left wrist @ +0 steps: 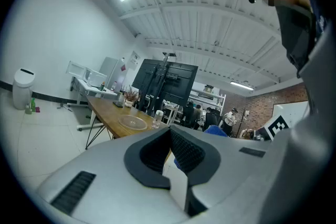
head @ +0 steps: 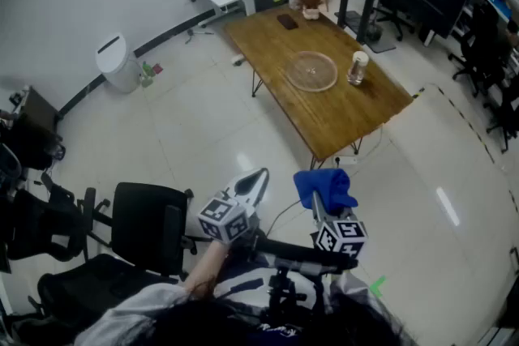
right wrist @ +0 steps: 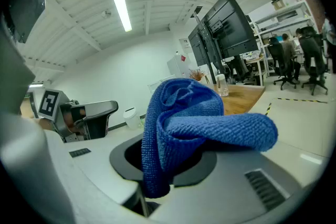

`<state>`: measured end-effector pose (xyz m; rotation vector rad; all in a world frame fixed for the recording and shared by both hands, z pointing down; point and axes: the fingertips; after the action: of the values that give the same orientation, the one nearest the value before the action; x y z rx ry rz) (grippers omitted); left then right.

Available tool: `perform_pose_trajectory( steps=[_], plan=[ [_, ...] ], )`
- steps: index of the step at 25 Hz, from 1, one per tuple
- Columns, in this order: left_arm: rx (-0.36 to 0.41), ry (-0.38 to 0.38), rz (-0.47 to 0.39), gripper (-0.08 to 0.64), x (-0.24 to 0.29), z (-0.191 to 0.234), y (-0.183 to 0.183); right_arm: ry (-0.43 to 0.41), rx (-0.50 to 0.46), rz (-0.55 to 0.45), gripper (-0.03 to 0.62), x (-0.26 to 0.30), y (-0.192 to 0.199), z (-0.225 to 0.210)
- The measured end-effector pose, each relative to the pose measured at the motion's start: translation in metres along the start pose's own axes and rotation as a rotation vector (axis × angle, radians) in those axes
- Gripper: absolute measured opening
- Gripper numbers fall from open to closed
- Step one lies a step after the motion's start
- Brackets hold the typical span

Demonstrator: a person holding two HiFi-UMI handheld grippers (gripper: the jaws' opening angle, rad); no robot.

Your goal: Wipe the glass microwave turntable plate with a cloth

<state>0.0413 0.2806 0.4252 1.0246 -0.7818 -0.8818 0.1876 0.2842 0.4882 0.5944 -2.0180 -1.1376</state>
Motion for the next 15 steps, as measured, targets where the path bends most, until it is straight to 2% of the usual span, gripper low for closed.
perform_pose_trajectory(
  steps=[6,10,15],
  plan=[
    [-0.017,-0.002,-0.011,0.0,0.021,0.026,-0.007,0.007,-0.011,-0.007,0.084,0.03,-0.014,-0.007],
    [-0.015,0.023,-0.011,0.002,0.043,0.058,-0.015,0.027,-0.023,0.002,0.084,0.061,-0.026,-0.008],
    [0.009,0.06,-0.016,0.002,0.077,0.106,-0.054,0.048,-0.016,-0.01,0.085,0.112,-0.054,0.001]
  ],
)
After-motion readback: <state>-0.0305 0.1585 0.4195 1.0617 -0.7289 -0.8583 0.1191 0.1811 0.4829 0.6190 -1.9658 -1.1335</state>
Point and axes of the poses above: the fingertips, and each gripper's own axes: x forward along the fingers, z to its left, y out of its underside, and after that the axes turned 1 degree about -y, right-handed
